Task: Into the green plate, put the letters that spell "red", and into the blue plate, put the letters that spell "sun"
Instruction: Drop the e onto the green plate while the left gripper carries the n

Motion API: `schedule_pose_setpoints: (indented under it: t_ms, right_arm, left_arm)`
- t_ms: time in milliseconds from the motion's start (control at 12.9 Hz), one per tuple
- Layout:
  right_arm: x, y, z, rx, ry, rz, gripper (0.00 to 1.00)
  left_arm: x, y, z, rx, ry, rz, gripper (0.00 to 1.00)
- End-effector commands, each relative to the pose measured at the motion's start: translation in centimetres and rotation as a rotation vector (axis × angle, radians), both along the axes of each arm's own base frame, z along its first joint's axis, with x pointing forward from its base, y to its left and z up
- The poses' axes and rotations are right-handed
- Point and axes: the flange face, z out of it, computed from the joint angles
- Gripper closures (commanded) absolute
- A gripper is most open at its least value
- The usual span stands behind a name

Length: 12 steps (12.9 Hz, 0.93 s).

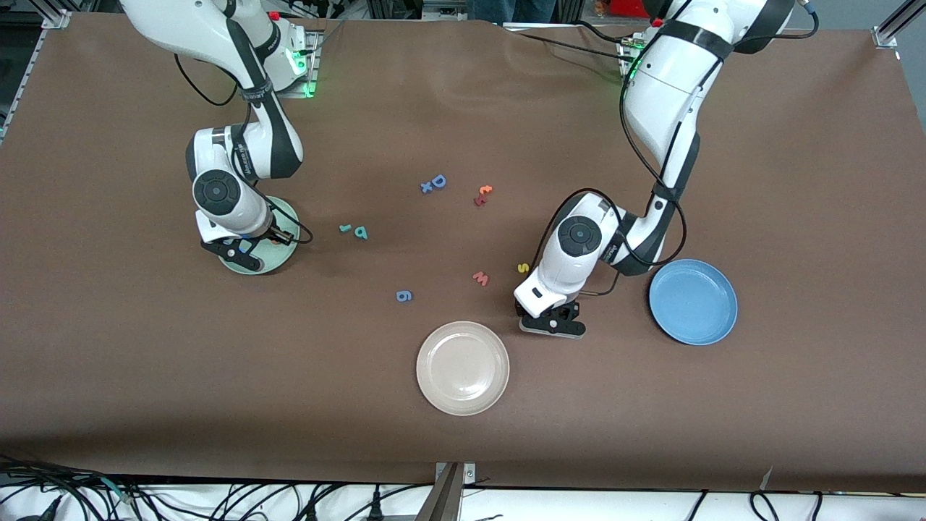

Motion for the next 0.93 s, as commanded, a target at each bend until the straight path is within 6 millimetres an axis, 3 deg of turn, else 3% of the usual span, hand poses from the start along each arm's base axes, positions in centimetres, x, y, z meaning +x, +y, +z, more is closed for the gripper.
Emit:
schedule_pose_setpoints:
  t_ms: [0,232,463,618,850]
  right_arm:
    - [0.2,0.3,1.1,0.021,-0.022,0.000,0.06]
    - [0.2,2.7,2.2,0.037,-0.051,-0.036,0.13]
    - [-1.2,9.5,2.3,0.051,-0.093,-0.174,0.21]
    - [-1.7,13.3,2.3,0.058,-0.120,-0.275,0.23]
    - [-3.0,16.8,1.0,0.072,-0.162,-0.376,0.25]
  left_arm:
    - [0.2,0.7,-1.6,0.011,0.019,-0.004,0.90]
    - [3.0,4.0,3.0,0.040,-0.015,-0.058,0.91]
    - [4.7,8.4,6.7,0.049,0.021,-0.121,0.91]
    - [5.8,13.0,8.4,0.024,0.054,-0.173,0.90]
    - [6.6,21.5,9.5,0.002,0.139,-0.265,0.87]
